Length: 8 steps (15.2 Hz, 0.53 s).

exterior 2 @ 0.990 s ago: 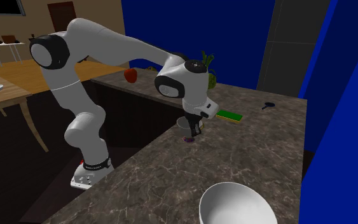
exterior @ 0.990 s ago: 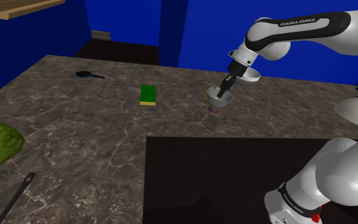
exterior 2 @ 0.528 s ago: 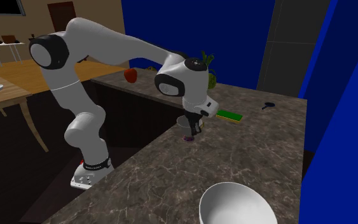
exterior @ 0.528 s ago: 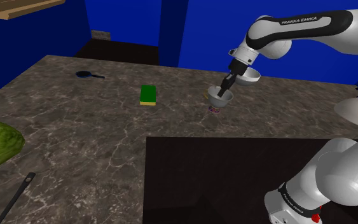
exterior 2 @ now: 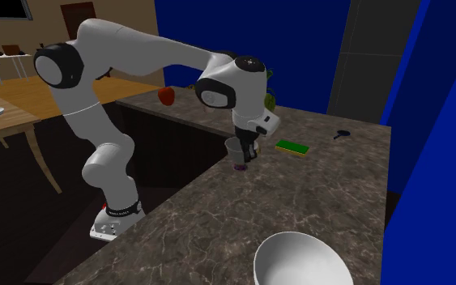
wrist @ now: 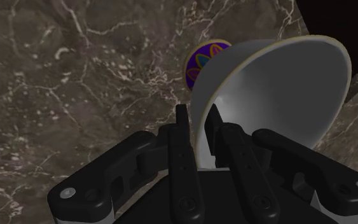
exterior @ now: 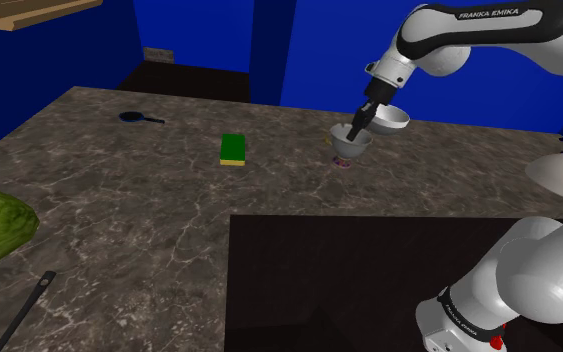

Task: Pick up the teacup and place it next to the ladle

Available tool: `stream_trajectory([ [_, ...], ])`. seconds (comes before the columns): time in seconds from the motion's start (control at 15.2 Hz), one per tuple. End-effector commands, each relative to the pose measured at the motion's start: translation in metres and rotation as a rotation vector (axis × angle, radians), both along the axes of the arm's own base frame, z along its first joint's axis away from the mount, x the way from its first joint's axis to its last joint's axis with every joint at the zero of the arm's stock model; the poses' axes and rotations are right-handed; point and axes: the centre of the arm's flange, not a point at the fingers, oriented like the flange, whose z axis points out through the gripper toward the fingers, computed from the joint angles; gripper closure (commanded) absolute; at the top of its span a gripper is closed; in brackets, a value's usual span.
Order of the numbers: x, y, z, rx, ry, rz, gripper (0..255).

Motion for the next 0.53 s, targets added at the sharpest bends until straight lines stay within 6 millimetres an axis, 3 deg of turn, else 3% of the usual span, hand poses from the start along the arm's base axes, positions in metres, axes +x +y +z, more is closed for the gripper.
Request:
stream_trajectory([
  [0.0,0.001,0.0,0.011,0.0,0.0,0.0,255],
  [0.46,0.001,0.0,0.048,0.0,0.0,0.0,255],
])
